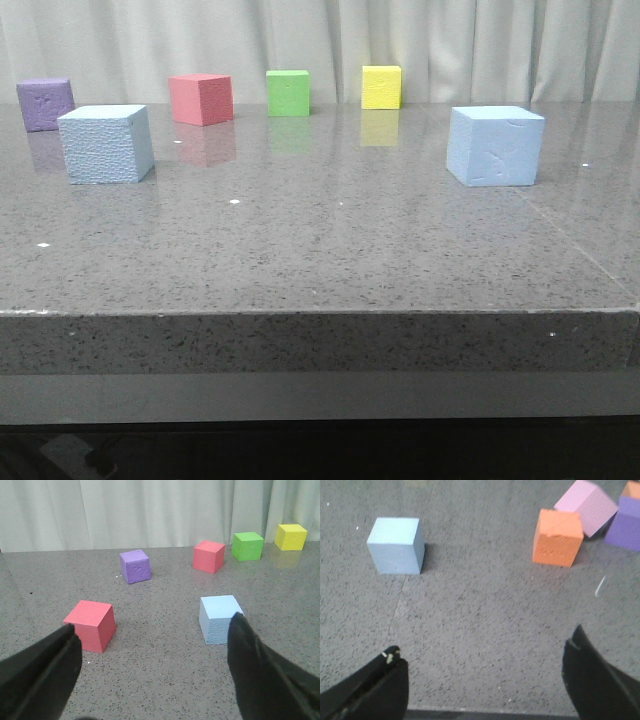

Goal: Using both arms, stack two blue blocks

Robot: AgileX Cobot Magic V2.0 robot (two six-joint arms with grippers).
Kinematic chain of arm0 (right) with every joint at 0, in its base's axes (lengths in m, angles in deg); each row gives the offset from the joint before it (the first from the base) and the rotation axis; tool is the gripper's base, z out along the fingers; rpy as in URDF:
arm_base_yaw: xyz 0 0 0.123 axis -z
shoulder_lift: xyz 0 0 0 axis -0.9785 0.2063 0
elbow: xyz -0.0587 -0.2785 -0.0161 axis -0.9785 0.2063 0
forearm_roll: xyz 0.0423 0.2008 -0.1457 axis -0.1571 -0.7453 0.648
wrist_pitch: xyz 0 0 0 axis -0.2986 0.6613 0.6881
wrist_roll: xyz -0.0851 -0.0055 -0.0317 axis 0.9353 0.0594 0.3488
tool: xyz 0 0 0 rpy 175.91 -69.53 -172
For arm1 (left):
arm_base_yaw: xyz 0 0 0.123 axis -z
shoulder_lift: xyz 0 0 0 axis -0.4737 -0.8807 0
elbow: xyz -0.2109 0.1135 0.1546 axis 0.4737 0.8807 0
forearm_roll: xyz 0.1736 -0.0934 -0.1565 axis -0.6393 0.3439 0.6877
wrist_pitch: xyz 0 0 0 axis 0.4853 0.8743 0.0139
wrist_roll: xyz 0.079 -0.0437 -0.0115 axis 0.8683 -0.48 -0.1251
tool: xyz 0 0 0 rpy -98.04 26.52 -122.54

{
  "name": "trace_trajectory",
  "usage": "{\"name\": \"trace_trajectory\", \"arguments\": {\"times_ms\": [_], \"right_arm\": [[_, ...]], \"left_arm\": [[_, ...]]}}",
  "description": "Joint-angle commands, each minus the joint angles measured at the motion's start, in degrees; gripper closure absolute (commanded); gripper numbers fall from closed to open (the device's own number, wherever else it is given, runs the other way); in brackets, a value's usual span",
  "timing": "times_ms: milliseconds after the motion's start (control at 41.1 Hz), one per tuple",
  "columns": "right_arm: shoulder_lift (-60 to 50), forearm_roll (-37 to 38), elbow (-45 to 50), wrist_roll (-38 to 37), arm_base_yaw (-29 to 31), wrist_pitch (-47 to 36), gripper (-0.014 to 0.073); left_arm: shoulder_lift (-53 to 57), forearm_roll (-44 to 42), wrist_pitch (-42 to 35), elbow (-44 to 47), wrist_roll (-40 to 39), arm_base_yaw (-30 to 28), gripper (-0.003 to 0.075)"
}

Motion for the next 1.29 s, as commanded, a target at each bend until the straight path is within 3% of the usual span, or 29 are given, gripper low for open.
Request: {"name": "trace_trajectory", "arguments": {"times_ms": [0, 243, 438, 560, 827, 1071, 1265], "right_arm": [[4.5, -3.0, -4.8, 2.7, 0.1, -0.6, -0.0071], [17.2, -15.8, -14.4, 14.0, -3.3, 4.6, -0.0071], [30.3, -16.9, -24.0, 14.6, -9.7, 8.9, -0.0071], [38.7, -15.0, -30.7, 10.2, -13.7, 10.5, -0.0071], [55.6, 6.4, -47.1, -11.3, -18.2, 15.8, -0.0071], [66.8, 7.6, -58.8, -15.2, -17.9, 15.6, -0.0071], [72.0, 8.3, -62.2, -18.0, -17.3, 14.4, -0.0071]], "left_arm": [[-1.0, -0.3, -4.9, -1.8, -0.1, -0.1, 0.0134], [-1.0, -0.3, -4.9, -1.8, -0.1, -0.1, 0.0134], [-1.0, -0.3, -4.9, -1.8, -0.1, -0.1, 0.0134], [-1.0, -0.3, -4.9, -1.8, -0.1, -0.1, 0.0134], [-1.0, -0.3, -4.9, -1.8, -0.1, -0.1, 0.0134], [-1.0, -0.3, -4.9, -1.8, -0.1, -0.1, 0.0134], [-1.0, -0.3, -4.9, -1.8, -0.1, -0.1, 0.0134]]}}
